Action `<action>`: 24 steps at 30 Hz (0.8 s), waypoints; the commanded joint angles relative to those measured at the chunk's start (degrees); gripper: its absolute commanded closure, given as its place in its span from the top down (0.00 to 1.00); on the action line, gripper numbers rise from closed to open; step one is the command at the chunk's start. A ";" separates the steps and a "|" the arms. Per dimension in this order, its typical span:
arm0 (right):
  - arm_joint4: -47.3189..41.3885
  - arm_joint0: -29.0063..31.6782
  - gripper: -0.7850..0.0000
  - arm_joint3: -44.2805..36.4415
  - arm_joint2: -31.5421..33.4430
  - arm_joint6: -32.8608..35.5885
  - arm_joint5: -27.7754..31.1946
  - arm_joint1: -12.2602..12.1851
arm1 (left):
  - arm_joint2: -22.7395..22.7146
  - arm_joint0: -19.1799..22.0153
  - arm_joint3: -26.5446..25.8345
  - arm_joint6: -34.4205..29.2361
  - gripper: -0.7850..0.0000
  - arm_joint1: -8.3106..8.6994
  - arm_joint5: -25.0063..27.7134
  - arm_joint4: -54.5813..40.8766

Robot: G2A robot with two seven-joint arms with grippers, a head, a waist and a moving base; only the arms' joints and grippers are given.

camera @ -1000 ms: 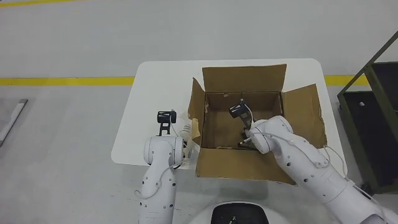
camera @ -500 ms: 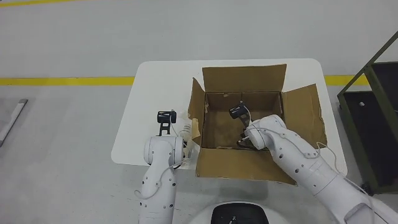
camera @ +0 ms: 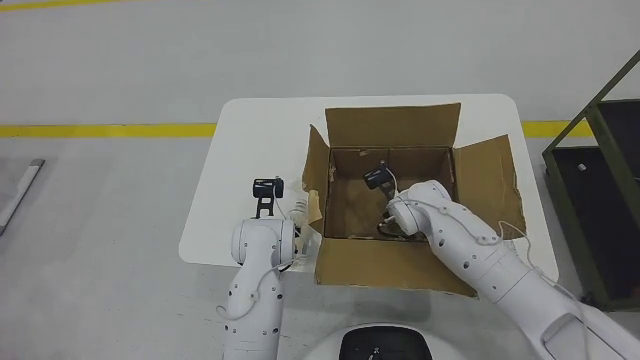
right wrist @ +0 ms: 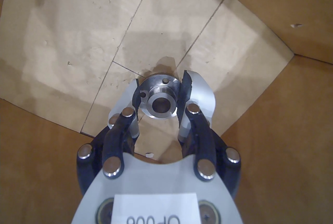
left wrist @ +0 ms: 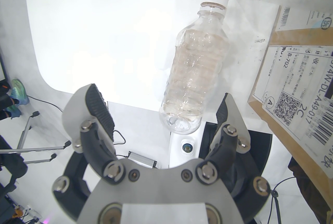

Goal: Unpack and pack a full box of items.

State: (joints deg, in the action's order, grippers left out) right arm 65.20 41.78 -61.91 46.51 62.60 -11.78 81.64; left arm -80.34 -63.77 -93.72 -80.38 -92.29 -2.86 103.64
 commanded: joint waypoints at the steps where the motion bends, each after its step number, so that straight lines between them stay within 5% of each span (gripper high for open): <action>1: -0.18 -0.27 0.45 0.99 -0.28 -0.25 0.01 0.29 | 0.00 0.00 0.00 0.00 1.00 0.00 0.00 0.00; 12: -0.40 -1.38 0.38 3.17 -0.49 -1.14 -0.38 1.51 | 0.00 0.00 0.00 0.00 1.00 0.00 0.00 0.00; 24: 3.32 2.33 0.43 -3.08 2.78 0.98 -0.06 0.29 | 0.00 0.00 0.00 0.00 1.00 0.00 0.00 0.00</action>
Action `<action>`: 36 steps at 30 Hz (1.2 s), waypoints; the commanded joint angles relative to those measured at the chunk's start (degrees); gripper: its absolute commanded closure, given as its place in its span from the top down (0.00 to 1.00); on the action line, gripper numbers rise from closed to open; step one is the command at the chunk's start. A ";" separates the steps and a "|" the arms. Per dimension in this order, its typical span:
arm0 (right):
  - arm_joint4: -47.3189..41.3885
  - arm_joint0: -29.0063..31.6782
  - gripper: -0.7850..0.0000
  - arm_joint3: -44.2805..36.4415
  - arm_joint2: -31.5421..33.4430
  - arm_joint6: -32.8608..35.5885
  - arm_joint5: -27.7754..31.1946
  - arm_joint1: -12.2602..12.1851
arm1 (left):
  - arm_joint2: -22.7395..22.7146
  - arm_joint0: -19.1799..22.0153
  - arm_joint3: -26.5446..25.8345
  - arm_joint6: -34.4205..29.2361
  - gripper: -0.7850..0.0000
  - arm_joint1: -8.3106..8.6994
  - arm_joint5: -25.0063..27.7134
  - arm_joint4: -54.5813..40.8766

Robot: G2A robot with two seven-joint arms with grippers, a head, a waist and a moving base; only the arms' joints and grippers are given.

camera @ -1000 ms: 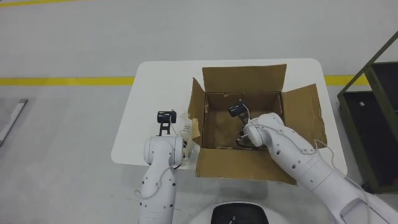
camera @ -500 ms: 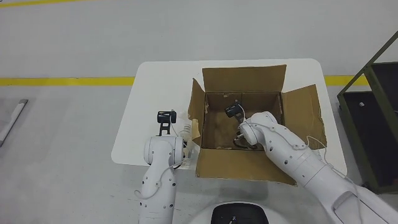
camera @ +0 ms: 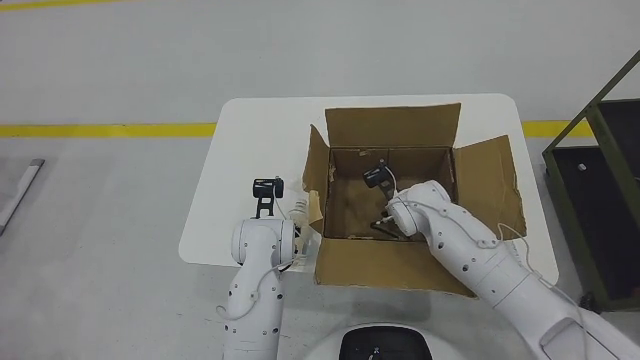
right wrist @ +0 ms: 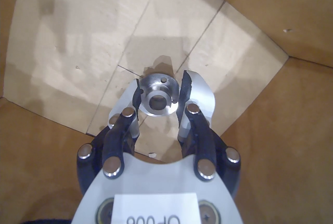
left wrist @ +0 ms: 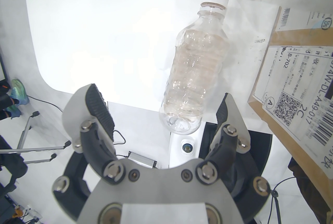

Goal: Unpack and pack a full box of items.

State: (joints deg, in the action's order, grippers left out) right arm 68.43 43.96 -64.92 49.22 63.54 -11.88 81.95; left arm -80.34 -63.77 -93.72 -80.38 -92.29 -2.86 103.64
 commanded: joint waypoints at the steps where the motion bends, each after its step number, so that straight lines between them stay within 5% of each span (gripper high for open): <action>1: 0.12 0.40 0.43 -0.18 0.19 0.12 0.11 -0.02 | 0.00 0.00 0.00 0.00 1.00 0.00 0.00 0.00; 9: 0.26 0.75 0.34 0.97 0.42 -0.12 0.50 0.36 | 0.00 0.00 0.00 0.00 1.00 0.00 0.00 0.00; 13: 0.16 0.42 0.00 2.10 0.35 -0.34 0.53 0.70 | 0.00 0.00 0.00 0.00 1.00 0.00 0.00 0.00; 26: 2.36 4.00 0.00 -8.79 4.75 0.38 0.00 -0.30 | 0.00 0.00 0.00 0.00 1.00 0.00 0.00 0.00; 36: 0.76 18.46 0.00 -37.84 21.39 -1.44 3.64 -3.98 | 0.00 0.00 0.00 0.00 1.00 0.00 0.00 0.00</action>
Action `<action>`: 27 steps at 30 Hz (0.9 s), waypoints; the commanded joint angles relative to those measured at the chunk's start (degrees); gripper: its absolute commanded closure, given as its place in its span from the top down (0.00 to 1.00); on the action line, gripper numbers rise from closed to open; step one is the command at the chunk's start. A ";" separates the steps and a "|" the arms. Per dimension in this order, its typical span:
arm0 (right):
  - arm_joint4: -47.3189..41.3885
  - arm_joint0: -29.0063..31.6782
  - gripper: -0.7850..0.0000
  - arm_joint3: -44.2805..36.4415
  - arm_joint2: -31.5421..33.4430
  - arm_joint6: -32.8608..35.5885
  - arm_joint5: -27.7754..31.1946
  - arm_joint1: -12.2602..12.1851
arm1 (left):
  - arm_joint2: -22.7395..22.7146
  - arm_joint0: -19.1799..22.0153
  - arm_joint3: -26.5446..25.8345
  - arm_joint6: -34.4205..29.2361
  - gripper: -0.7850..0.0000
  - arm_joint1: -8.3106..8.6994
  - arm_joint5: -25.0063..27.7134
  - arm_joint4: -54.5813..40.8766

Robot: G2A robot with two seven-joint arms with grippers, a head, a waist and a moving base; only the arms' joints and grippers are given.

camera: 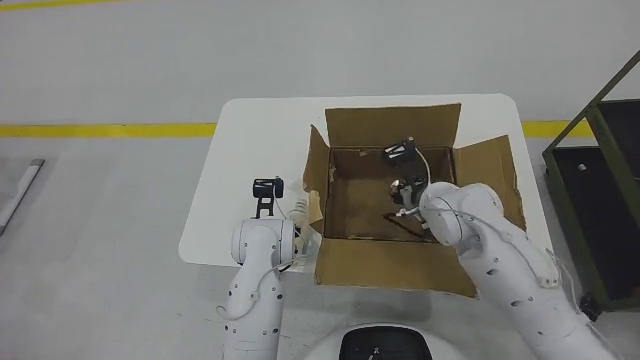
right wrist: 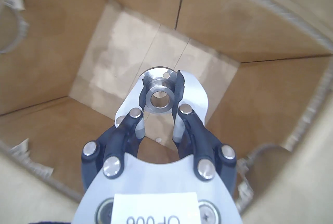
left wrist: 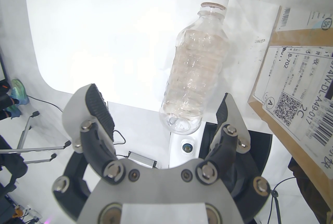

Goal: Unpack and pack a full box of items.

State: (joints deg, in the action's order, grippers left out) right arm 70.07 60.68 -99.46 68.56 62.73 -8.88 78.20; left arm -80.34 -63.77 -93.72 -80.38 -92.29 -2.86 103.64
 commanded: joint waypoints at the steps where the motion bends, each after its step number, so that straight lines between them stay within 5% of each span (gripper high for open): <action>1: -2.24 3.90 0.00 -6.32 4.41 -1.64 1.55 -0.57 | 0.00 0.00 0.00 0.00 1.00 0.00 0.00 0.00; 6: -8.23 12.44 0.00 -14.36 12.66 -6.98 6.65 -1.64 | 0.00 0.00 0.00 0.00 1.00 0.00 0.00 0.00; 21: -9.42 13.23 0.00 -13.64 13.17 -8.44 6.63 -1.66 | 0.00 0.00 0.00 0.00 1.00 0.00 0.00 0.00; 27: -16.19 13.59 0.00 -15.97 21.34 -12.14 6.38 -2.20 | 0.00 0.00 0.00 0.00 1.00 0.00 0.00 0.00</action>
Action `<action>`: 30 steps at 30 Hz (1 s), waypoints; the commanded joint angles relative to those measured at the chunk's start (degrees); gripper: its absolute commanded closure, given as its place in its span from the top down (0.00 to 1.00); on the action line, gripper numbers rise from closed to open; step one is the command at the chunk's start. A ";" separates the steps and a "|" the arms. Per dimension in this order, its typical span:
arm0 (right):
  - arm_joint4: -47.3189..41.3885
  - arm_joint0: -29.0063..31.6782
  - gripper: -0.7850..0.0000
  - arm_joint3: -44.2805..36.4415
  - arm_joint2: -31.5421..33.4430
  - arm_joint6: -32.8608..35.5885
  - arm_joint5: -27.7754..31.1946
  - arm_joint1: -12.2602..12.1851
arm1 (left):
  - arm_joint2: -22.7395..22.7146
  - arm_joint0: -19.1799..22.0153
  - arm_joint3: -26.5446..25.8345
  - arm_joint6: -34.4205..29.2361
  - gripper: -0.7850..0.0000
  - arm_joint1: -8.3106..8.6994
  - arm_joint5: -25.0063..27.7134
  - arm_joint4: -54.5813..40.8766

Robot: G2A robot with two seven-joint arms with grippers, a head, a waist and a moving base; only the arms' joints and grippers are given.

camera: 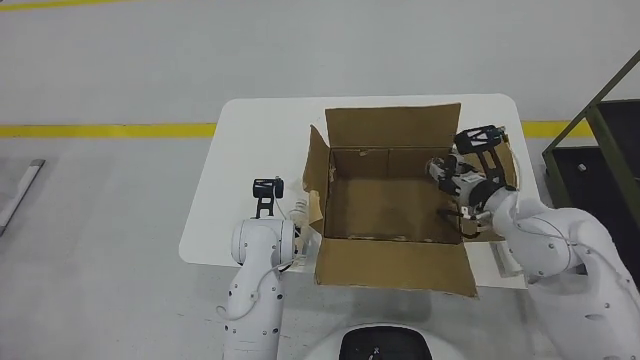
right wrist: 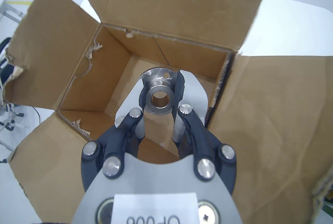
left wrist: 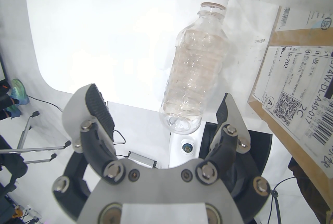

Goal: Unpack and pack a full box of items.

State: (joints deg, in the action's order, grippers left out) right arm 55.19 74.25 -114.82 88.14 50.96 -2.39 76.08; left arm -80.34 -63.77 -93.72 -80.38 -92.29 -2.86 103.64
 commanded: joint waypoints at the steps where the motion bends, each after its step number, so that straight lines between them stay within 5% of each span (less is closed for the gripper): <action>1: -2.63 0.32 0.00 -1.36 3.99 -0.86 0.03 -0.24 | 0.00 0.00 0.00 0.00 1.00 0.00 0.00 0.00; 8: -3.75 5.06 0.00 -6.00 25.10 0.60 -0.15 -1.92 | 0.00 0.00 0.00 0.00 1.00 0.00 0.00 0.00; 13: -1.48 8.68 0.00 -2.46 31.04 4.25 0.16 -2.64 | 0.00 0.00 0.00 0.00 1.00 0.00 0.00 0.00; 30: 10.19 10.46 0.00 13.90 17.61 10.44 1.53 -3.41 | 0.00 0.00 0.00 0.00 1.00 0.00 0.00 0.00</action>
State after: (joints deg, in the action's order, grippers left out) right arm 65.15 84.91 -101.35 106.33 61.43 -1.03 72.68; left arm -80.34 -63.77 -93.72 -80.38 -92.29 -2.86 103.64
